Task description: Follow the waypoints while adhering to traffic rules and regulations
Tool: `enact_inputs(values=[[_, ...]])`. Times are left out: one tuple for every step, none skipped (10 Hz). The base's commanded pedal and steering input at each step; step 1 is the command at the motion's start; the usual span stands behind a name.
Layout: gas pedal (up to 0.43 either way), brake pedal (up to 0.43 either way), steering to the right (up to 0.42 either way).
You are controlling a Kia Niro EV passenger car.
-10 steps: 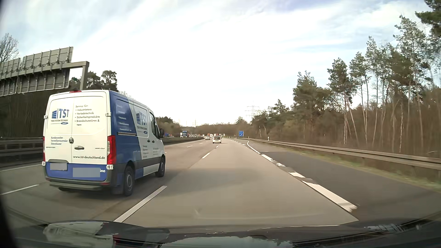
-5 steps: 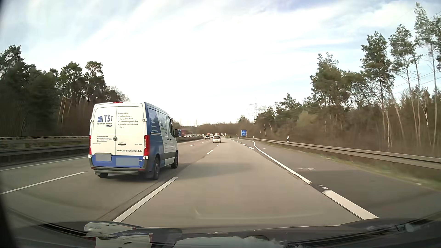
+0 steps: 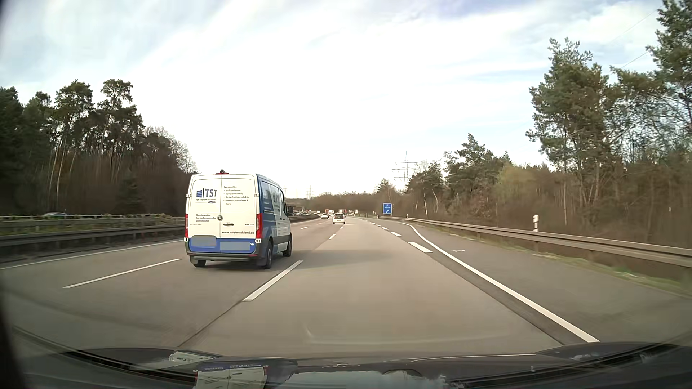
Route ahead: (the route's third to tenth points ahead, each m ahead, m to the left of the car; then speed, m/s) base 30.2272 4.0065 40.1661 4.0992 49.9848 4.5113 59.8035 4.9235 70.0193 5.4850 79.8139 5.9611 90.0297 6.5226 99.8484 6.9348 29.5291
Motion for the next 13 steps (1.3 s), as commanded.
enact_inputs(values=[[0.169, 0.0, -0.004], [0.169, 0.0, -0.004], [0.169, 0.0, -0.005], [0.169, 0.0, -0.005], [0.169, 0.0, -0.005], [0.169, 0.0, -0.005], [0.169, 0.0, -0.005], [0.169, 0.0, -0.005], [0.169, 0.0, -0.005], [0.169, 0.0, -0.005], [0.169, 0.0, -0.005], [0.169, 0.0, -0.005], [0.169, 0.0, -0.005]])
